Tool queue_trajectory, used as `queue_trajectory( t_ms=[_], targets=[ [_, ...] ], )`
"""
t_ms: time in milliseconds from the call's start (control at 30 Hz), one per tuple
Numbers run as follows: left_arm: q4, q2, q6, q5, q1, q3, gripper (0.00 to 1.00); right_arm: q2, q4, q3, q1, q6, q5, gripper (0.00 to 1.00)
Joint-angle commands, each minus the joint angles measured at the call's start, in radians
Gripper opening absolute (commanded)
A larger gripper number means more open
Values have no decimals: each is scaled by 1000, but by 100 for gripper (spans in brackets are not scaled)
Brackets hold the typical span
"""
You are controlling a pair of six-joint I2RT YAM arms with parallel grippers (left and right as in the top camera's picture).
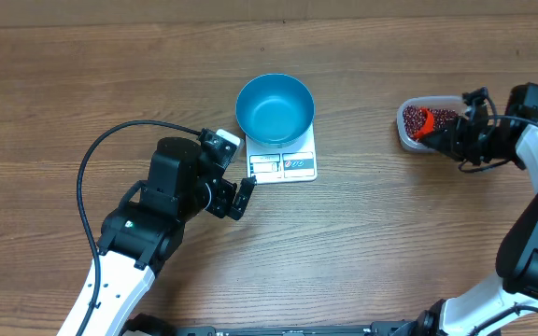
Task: Scoop item into bowl and weigh 150g on scale
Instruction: 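Dip the red scoop into the red beans and fill it, then lift the filled scoop and carry it left over the teal bowl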
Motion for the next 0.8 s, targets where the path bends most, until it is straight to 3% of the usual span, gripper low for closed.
queue_trajectory(
  t_ms=[0,767],
  targets=[
    [0,-19,19,15,4,-4,100,5,-2,-7,-57,-12,-98,4],
    [0,-19,19,15,4,-4,100,5,-153,-12,-233,-91,-447,4]
  ],
)
